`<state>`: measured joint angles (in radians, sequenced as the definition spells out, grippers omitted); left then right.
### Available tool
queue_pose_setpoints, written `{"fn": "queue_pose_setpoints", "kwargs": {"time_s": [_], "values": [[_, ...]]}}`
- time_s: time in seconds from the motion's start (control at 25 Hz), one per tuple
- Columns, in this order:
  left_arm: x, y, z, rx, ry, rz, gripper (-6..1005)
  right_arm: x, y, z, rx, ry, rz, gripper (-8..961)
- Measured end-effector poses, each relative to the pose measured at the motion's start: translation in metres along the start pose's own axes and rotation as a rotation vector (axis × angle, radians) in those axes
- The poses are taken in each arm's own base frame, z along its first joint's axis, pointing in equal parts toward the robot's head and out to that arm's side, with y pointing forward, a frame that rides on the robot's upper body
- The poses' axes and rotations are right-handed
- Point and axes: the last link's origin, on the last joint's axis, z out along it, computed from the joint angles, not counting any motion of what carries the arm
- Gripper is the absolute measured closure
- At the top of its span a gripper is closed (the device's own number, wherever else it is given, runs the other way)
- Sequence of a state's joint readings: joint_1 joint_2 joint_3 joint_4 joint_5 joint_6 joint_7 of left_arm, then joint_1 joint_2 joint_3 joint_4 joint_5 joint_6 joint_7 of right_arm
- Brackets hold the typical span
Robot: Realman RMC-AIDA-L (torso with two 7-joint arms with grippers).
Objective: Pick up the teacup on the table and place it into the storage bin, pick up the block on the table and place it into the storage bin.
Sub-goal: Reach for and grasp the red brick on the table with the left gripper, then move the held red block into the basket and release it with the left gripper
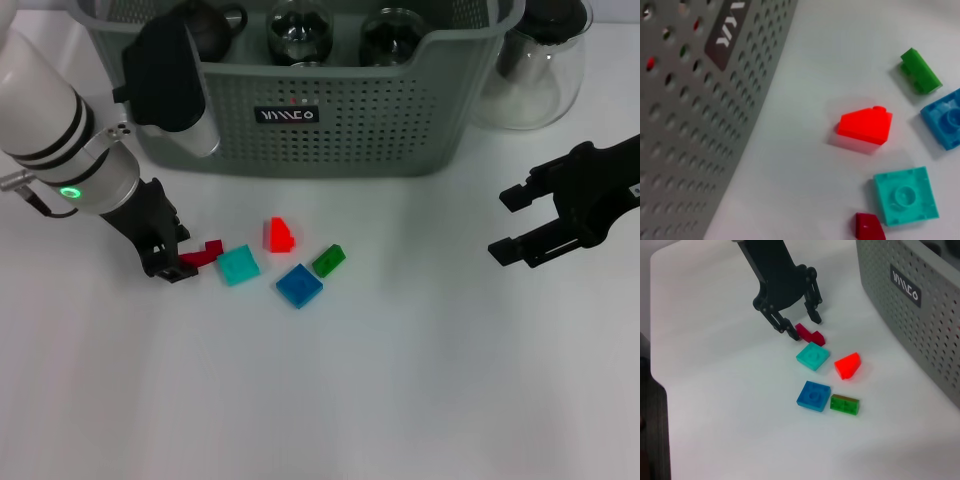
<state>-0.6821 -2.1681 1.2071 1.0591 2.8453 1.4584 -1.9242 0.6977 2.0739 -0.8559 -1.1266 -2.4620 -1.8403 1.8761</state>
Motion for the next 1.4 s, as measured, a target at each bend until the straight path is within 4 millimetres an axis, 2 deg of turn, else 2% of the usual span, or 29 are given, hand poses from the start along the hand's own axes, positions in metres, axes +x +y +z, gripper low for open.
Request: {"fn": "queue_pose_setpoints", "kwargs": {"time_s": [0.2, 0.96, 1.2, 1.4], "values": [[-0.0012, -0.0002, 0.0012, 0.003, -0.012, 0.006, 537, -0.0006, -0.0005, -0.0004, 0.004, -0.002, -0.002, 146], [0.0004, 0.0054, 0.0067, -0.003, -0.033, 0.030, 594, -0.0013, -0.0017, -0.0007, 0.013, -0.008, -0.002, 146], [0.0023, 0.0035, 0.0027, 0.008, -0.025, 0.015, 609, -0.0014, -0.0018, -0.0007, 0.014, -0.008, -0.002, 146], [0.0004, 0.0048, -0.0022, -0.001, -0.014, -0.016, 779, -0.0015, -0.0018, -0.0008, 0.015, -0.008, -0.002, 147]]}}
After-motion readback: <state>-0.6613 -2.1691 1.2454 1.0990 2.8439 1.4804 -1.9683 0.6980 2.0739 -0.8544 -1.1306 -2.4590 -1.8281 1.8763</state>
